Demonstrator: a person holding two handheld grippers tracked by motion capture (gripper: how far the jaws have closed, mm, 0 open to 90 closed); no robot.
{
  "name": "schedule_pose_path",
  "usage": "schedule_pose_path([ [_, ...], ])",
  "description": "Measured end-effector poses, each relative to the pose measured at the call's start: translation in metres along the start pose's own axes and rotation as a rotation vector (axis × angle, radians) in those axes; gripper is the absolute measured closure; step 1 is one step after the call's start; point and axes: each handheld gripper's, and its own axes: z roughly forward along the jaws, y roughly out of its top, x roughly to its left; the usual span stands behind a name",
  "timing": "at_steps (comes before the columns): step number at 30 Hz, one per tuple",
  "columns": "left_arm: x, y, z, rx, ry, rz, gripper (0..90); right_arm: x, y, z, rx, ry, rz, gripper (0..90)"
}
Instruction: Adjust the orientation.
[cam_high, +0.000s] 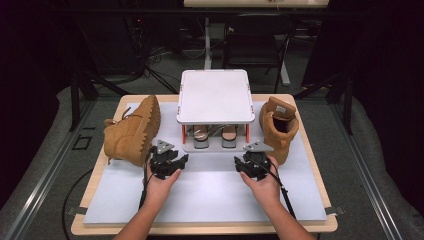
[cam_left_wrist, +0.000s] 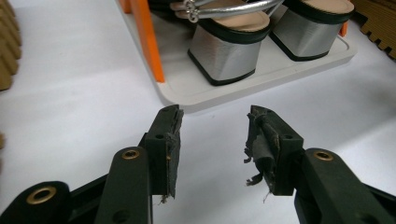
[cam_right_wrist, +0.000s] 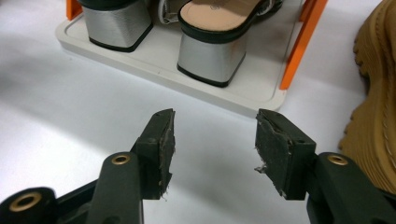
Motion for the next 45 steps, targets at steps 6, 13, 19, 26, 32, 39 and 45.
schedule_pose_path([
  [6, 0.009, -0.007, -0.018, 0.004, -0.021, -0.017, 51.2, -0.003, -0.012, -0.009, 0.004, 0.007, 0.013, 42.4],
  [13, 0.016, -0.014, -0.034, 0.008, -0.010, 0.004, 42.6, -0.006, -0.022, -0.025, 0.001, -0.020, -0.027, 38.4],
  [19, 0.022, -0.019, -0.044, 0.012, -0.021, 0.011, 37.5, -0.009, -0.033, -0.041, -0.020, -0.012, -0.042, 34.7],
  [26, 0.031, -0.028, -0.060, 0.000, -0.009, 0.013, 39.4, -0.021, -0.041, -0.056, -0.022, 0.002, -0.031, 33.3],
  [32, 0.040, -0.034, -0.072, -0.042, -0.001, -0.001, 42.3, -0.032, -0.050, -0.065, -0.046, 0.028, -0.004, 33.1],
  [39, 0.054, -0.038, -0.081, -0.072, 0.014, -0.019, 44.3, -0.040, -0.055, -0.063, -0.068, 0.001, -0.014, 32.9],
  [45, 0.063, -0.042, -0.079, -0.054, 0.024, -0.031, 45.2, -0.036, -0.056, -0.059, -0.044, 0.014, -0.011, 29.0],
])
